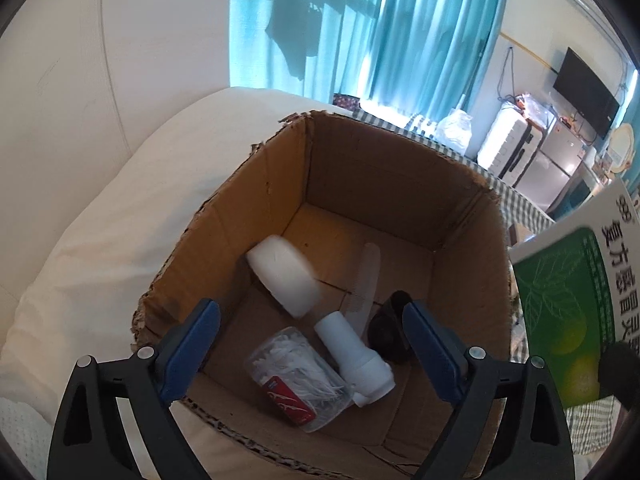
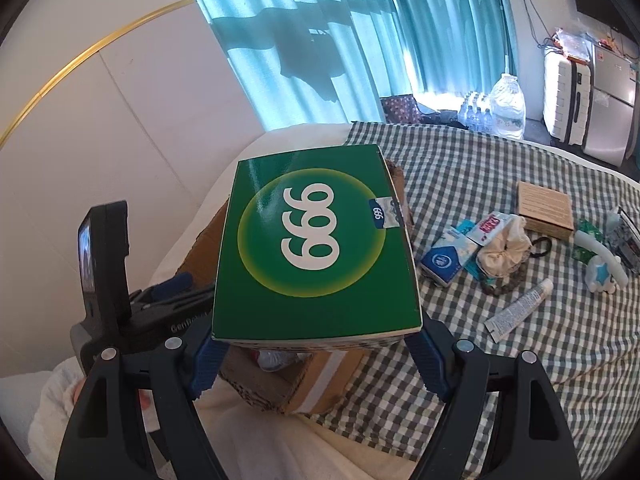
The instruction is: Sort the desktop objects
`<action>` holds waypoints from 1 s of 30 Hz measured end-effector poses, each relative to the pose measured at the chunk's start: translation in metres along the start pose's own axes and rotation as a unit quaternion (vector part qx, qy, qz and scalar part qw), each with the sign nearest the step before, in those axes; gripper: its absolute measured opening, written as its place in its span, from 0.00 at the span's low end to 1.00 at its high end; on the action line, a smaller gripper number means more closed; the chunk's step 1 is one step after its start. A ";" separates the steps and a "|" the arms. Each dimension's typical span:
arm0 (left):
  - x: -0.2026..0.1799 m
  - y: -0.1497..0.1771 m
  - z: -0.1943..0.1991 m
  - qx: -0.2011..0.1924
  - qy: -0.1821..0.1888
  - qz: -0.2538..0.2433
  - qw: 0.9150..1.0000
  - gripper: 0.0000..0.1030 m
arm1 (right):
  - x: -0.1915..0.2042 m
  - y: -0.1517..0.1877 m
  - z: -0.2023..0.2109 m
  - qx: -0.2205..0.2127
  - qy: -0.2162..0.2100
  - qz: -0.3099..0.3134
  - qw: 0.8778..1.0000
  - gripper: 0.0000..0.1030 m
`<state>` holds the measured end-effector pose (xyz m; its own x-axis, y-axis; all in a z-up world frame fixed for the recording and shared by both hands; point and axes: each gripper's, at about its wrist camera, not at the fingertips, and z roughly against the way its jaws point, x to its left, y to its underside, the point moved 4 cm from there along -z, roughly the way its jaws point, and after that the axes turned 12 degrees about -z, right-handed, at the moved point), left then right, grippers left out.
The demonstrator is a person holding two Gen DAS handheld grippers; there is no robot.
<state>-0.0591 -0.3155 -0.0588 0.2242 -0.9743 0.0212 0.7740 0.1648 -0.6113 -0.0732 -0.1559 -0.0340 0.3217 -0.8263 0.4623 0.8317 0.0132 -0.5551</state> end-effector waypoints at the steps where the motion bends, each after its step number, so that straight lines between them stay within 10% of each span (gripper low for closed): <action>1: 0.002 0.001 -0.002 0.003 0.001 0.001 1.000 0.93 | 0.003 -0.003 -0.004 0.002 -0.004 0.000 1.000 0.77; 14: 0.008 0.009 -0.005 0.017 -0.002 -0.006 1.000 0.93 | 0.047 -0.055 -0.011 -0.054 -0.067 -0.024 0.996 0.91; 30: -0.063 -0.001 0.030 -0.021 0.046 -0.051 0.997 0.93 | -0.100 -0.010 0.048 -0.074 0.056 -0.120 0.988 0.91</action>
<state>-0.0565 -0.2499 -0.0362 0.0885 -0.9960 0.0128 0.7646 0.0597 -0.6418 -0.0917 -0.0466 -0.0419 0.0634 -0.8531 0.5179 0.8000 -0.2668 -0.5374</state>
